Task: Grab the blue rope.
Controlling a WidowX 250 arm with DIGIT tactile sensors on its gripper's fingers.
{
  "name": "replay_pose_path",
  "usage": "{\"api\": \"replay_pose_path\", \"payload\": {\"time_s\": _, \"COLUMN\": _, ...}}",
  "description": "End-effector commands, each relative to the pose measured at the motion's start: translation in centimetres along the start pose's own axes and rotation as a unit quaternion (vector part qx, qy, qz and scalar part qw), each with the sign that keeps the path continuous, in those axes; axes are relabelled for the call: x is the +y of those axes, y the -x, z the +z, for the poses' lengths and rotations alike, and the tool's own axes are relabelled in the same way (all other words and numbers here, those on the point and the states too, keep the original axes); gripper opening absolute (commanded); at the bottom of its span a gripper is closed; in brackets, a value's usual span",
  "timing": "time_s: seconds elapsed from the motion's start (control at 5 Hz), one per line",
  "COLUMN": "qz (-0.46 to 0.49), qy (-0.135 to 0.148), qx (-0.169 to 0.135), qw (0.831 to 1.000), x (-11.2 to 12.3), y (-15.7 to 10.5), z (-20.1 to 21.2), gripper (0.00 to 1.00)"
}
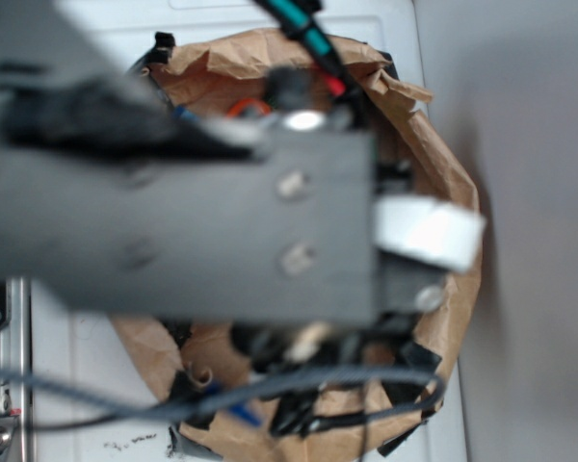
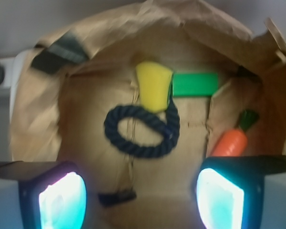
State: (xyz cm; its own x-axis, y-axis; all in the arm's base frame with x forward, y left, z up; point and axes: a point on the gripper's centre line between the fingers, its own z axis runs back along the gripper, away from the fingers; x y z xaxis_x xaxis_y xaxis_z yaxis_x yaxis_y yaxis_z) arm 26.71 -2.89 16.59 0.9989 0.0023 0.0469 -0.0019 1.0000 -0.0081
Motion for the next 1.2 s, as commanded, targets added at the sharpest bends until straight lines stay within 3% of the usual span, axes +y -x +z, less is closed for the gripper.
{"api": "replay_pose_path", "payload": {"time_s": 0.0, "qz": 0.005, "qy": 0.005, "qx": -0.030, "qw": 1.000, "x": 0.2, "y": -0.7, "z": 1.6, "gripper": 1.00}}
{"api": "replay_pose_path", "payload": {"time_s": 0.4, "qz": 0.005, "qy": 0.005, "qx": -0.030, "qw": 1.000, "x": 0.2, "y": -0.7, "z": 1.6, "gripper": 1.00}}
{"api": "replay_pose_path", "payload": {"time_s": 0.6, "qz": -0.021, "qy": 0.029, "qx": -0.026, "qw": 0.999, "x": 2.3, "y": -1.5, "z": -1.0, "gripper": 1.00}}
{"api": "replay_pose_path", "payload": {"time_s": 1.0, "qz": -0.025, "qy": 0.003, "qx": -0.028, "qw": 0.999, "x": 3.2, "y": -2.5, "z": -5.5, "gripper": 1.00}}
